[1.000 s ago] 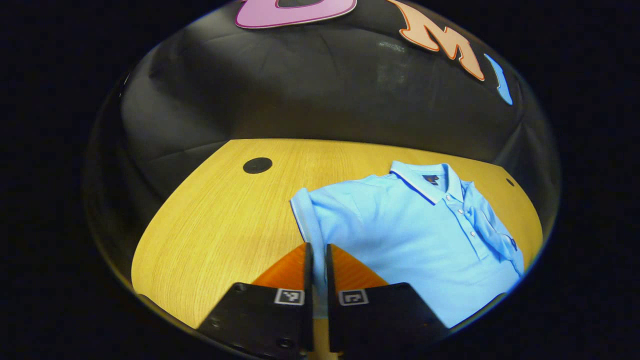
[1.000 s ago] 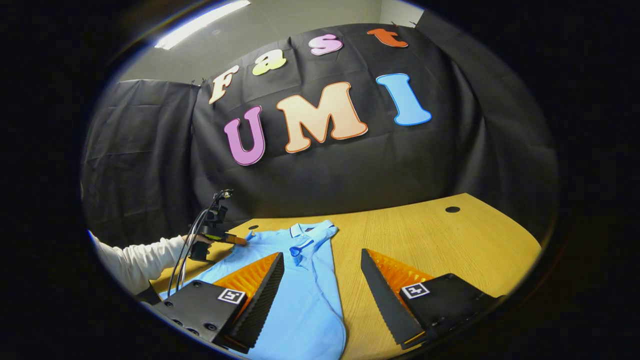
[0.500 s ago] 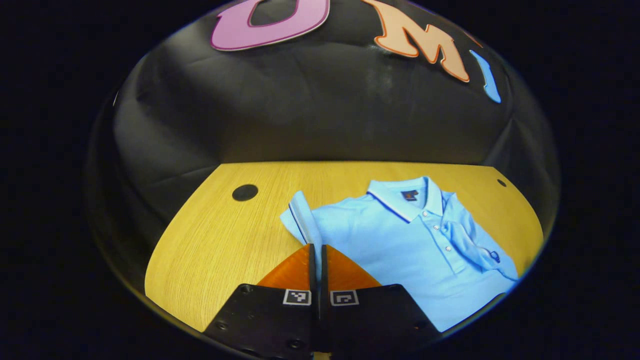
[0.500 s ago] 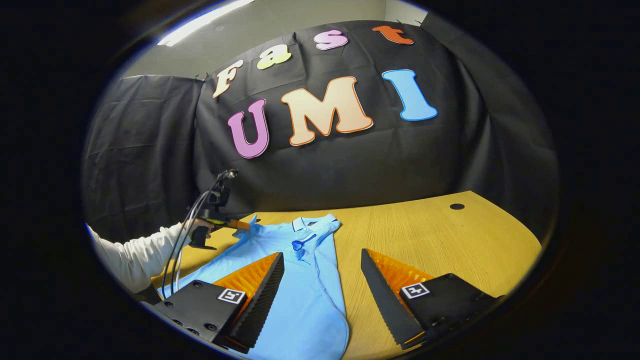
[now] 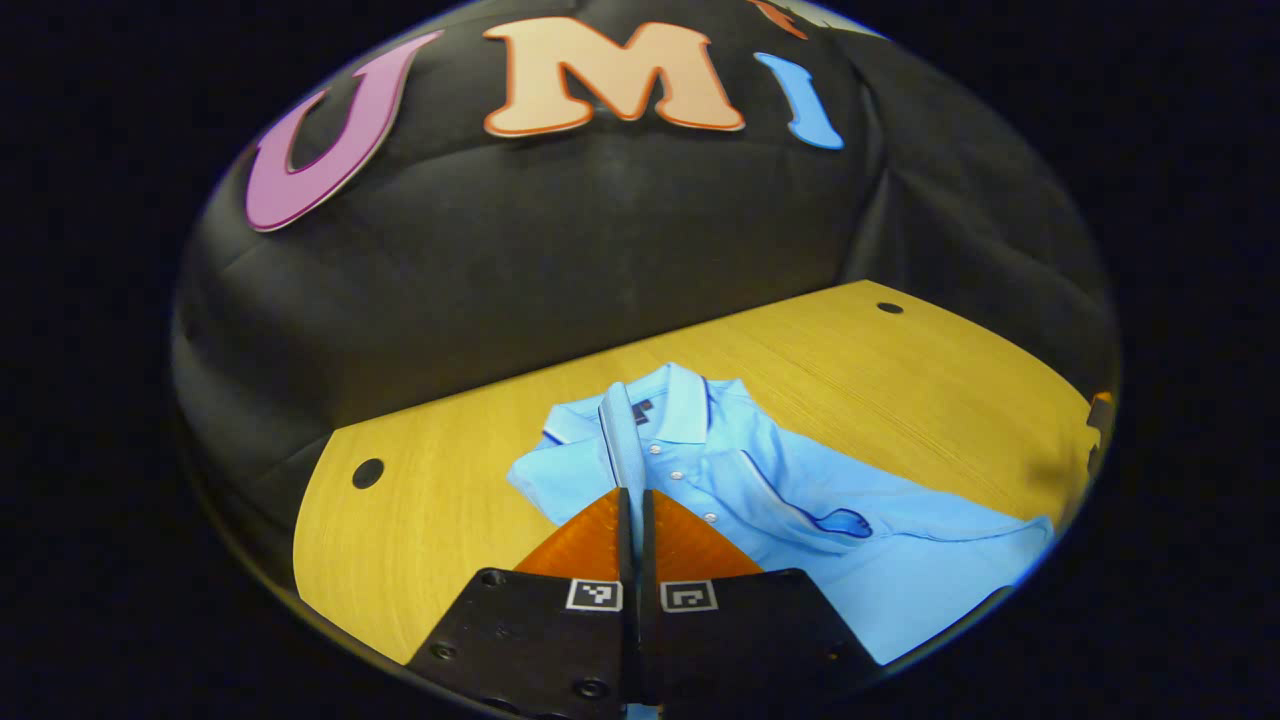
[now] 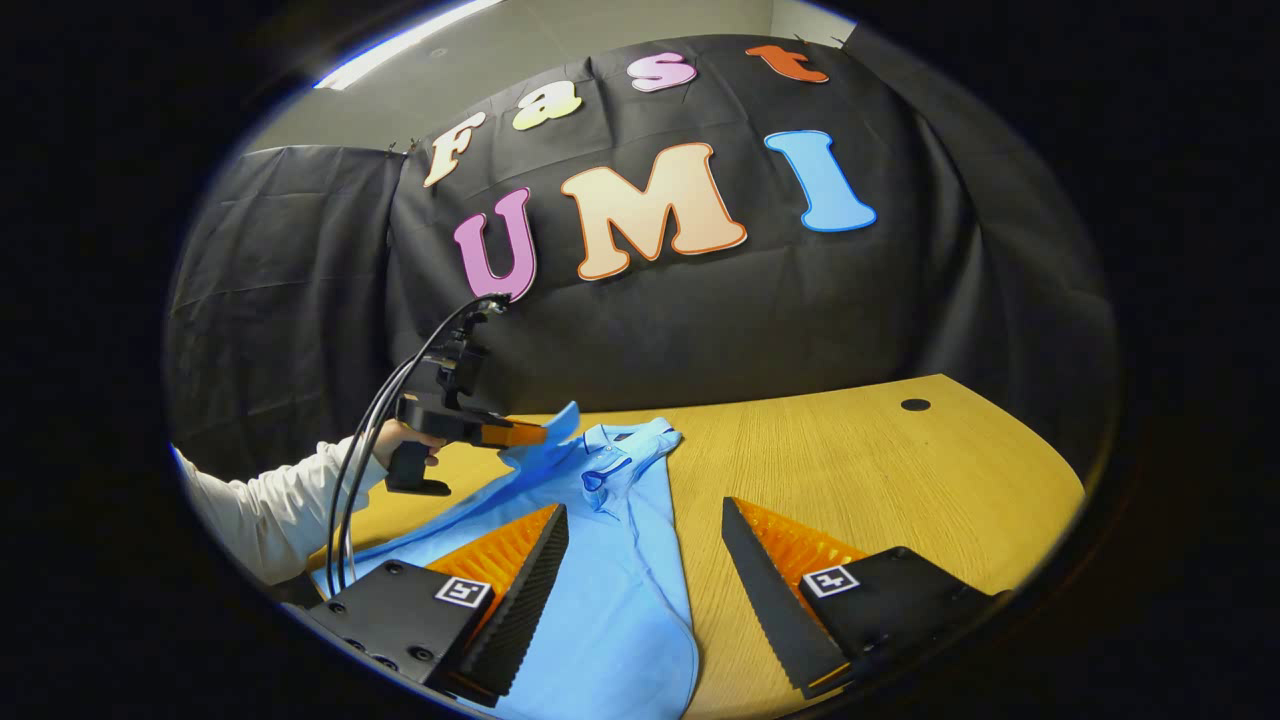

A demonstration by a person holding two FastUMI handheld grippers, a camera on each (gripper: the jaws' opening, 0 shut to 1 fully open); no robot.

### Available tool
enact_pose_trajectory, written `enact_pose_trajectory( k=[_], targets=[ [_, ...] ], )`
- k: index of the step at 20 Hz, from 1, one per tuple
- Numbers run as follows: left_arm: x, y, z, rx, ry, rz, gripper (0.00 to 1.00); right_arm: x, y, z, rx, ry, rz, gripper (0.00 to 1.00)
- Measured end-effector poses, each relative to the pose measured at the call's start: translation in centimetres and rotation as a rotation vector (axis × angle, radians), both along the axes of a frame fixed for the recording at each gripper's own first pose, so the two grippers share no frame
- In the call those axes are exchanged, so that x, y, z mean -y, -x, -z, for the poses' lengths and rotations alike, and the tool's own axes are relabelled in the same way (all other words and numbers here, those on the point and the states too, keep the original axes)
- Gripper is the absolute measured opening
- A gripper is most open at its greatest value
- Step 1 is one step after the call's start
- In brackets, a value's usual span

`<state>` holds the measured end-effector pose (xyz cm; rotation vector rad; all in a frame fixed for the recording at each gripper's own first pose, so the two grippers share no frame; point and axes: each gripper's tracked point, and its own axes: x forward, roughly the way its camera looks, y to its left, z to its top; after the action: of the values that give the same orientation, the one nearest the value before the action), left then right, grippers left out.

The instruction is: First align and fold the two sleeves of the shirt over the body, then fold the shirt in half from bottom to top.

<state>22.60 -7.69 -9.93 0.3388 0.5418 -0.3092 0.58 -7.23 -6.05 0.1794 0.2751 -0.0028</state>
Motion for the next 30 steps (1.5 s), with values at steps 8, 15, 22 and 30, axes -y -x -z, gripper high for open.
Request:
enact_pose_trajectory(
  k=[8, 15, 22, 30],
  targets=[
    [3.5, 0.4, 2.1, 0.014, -0.030, 0.021, 0.04, -0.1, -0.1, 0.1, -0.005, -0.002, -0.004, 0.97],
    [0.4, 4.7, -3.1, 0.131, 0.028, -0.088, 0.96, -1.5, 0.1, 1.3, -0.038, 0.006, -0.015, 0.97],
    [-2.4, 17.0, -6.3, 0.190, 0.114, -0.105, 0.95, -4.6, 6.0, 2.6, -0.112, 0.044, -0.022, 0.97],
    [-5.7, 31.0, -4.6, 0.223, 0.225, -0.216, 0.96, -4.7, 14.1, 7.1, -0.229, 0.182, 0.072, 0.97]
  ],
)
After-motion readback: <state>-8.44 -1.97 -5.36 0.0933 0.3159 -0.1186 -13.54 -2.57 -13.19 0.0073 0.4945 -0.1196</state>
